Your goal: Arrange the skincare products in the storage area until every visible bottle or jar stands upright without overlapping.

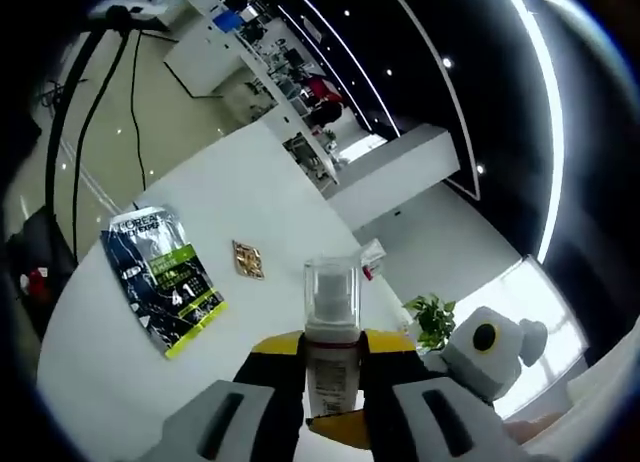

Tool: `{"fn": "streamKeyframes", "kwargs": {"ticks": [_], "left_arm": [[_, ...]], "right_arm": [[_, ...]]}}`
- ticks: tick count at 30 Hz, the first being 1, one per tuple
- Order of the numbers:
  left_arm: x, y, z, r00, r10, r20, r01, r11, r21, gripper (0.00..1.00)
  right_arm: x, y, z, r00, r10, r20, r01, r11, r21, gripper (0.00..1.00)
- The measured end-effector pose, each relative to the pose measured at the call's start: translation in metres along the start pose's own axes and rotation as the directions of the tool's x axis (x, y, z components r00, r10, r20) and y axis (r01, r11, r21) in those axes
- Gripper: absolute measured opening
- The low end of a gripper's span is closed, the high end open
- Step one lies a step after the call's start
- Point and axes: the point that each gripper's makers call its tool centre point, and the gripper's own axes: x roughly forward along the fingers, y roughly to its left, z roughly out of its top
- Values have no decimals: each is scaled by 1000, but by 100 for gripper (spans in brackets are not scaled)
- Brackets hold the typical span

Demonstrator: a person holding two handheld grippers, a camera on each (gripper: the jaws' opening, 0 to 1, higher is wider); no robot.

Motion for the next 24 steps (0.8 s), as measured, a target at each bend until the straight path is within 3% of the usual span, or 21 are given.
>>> {"fn": "streamKeyframes", "kwargs": {"ticks": [6,8,11,12,14,15,16,18,21,23,24], "left_arm": [[-2,-4,-5,999,-40,-25,41,999,23,20],[-1,-6,-8,997,-72,-38,73,997,24,21],[-2,-13,-8,991,-126,-46,128,991,36,22],[-3,-18,-9,986,-157,-54,159,987,37,22],[-4,-26,-9,976,-207,-65,210,976,52,23],[-6,-30,-10,968,-237,-76,241,970,40,25],[-6,-31,-9,967,-244,-76,247,968,37,26],[-7,-37,-9,956,-282,-79,285,958,31,30],[-11,-53,-10,924,-371,-95,373,928,2,30],[-14,-61,-11,906,-411,-102,413,911,-6,27],[-16,-68,-12,890,-444,-102,444,895,-24,25]], "right_arm": [[-7,-1,-1,998,65,10,-65,995,78,20],[-10,1,-2,991,133,31,-136,974,181,19],[-16,3,1,975,210,75,-223,937,268,19],[-18,6,3,968,233,93,-250,933,261,19],[-25,14,7,945,305,115,-325,901,288,19],[-28,19,11,926,349,143,-377,869,320,19],[-30,21,12,919,364,150,-394,856,334,19],[-38,27,18,880,429,202,-474,801,366,19],[-46,38,24,825,502,261,-565,712,418,19],[-50,43,27,795,531,293,-606,670,430,19],[-53,45,29,772,548,322,-634,632,446,19]]}}
